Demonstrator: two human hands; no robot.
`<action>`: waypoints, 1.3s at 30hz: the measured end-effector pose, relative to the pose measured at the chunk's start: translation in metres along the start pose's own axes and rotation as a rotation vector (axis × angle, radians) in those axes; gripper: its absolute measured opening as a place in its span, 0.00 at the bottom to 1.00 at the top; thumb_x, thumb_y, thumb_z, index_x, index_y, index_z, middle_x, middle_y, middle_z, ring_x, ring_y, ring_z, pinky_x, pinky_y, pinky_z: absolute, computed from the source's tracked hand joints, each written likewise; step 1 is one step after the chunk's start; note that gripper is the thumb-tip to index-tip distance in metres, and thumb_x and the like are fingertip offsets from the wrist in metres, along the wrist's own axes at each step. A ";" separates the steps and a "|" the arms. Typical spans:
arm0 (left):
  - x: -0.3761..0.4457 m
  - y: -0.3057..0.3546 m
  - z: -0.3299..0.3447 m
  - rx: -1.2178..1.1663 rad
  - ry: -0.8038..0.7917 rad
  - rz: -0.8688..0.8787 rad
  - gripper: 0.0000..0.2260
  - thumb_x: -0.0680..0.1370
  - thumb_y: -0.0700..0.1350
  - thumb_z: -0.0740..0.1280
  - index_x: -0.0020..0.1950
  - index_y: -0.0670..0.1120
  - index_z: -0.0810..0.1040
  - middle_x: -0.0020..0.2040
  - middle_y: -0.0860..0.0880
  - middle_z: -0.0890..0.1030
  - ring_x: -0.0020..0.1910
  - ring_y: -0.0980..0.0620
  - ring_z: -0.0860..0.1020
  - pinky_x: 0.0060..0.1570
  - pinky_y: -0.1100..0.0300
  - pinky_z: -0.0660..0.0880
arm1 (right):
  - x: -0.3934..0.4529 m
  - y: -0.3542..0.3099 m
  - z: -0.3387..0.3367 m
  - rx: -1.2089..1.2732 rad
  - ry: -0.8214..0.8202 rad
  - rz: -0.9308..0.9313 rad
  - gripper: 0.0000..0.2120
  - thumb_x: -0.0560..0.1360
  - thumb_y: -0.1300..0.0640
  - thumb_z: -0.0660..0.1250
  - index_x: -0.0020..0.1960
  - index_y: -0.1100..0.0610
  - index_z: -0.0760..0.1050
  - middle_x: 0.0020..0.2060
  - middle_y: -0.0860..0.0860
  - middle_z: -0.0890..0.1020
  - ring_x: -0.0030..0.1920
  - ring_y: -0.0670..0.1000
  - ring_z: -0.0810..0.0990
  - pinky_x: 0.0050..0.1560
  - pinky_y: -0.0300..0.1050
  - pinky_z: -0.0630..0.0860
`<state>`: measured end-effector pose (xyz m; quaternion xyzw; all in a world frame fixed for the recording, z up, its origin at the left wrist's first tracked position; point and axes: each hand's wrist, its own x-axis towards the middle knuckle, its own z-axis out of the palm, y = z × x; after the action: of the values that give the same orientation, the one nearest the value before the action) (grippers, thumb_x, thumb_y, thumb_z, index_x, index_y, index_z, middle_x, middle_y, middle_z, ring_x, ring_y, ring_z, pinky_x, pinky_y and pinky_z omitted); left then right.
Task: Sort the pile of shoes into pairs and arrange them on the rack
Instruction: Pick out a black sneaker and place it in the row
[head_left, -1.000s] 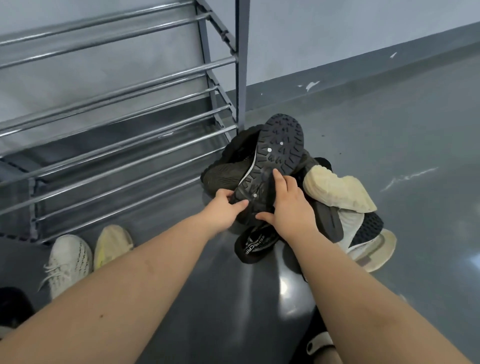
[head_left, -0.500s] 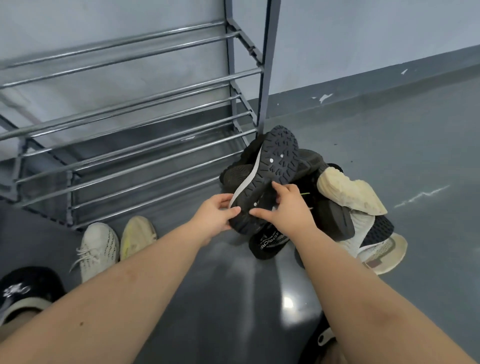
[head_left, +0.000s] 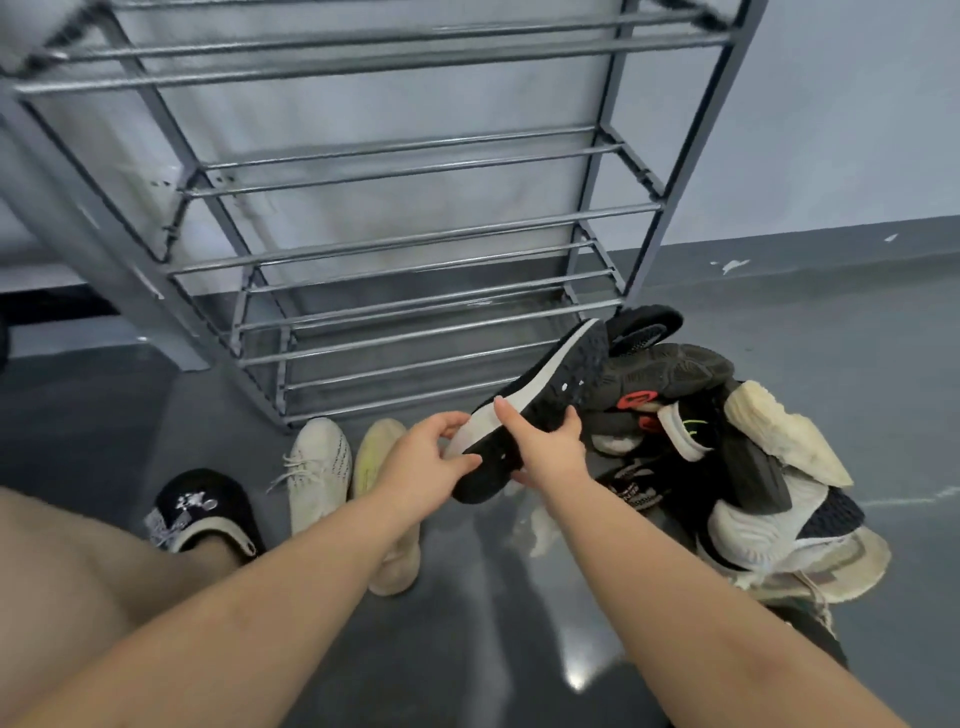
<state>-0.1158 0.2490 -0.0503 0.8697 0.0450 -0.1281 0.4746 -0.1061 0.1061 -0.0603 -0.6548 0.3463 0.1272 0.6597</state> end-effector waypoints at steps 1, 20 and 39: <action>-0.003 -0.001 0.001 -0.034 0.003 -0.009 0.21 0.70 0.40 0.73 0.61 0.49 0.77 0.52 0.53 0.79 0.52 0.50 0.80 0.59 0.53 0.75 | -0.002 0.000 -0.001 0.022 -0.007 0.044 0.68 0.45 0.32 0.76 0.77 0.43 0.45 0.71 0.53 0.64 0.66 0.58 0.71 0.58 0.57 0.77; -0.016 -0.021 -0.016 -0.708 -0.426 -0.467 0.20 0.70 0.60 0.69 0.55 0.48 0.79 0.44 0.48 0.83 0.43 0.50 0.80 0.41 0.55 0.77 | -0.034 0.002 -0.003 0.212 -0.505 0.136 0.14 0.77 0.56 0.65 0.62 0.51 0.73 0.49 0.55 0.82 0.49 0.55 0.81 0.59 0.55 0.76; -0.013 -0.057 -0.032 -0.676 -0.386 -0.512 0.07 0.78 0.47 0.65 0.54 0.49 0.77 0.48 0.51 0.82 0.46 0.53 0.79 0.42 0.59 0.76 | -0.021 0.023 0.004 -0.021 -0.500 0.229 0.11 0.79 0.58 0.62 0.59 0.59 0.75 0.49 0.55 0.81 0.49 0.53 0.80 0.49 0.50 0.79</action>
<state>-0.1343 0.3070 -0.0765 0.5873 0.2082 -0.3788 0.6842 -0.1342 0.1179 -0.0654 -0.5664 0.2432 0.3621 0.6993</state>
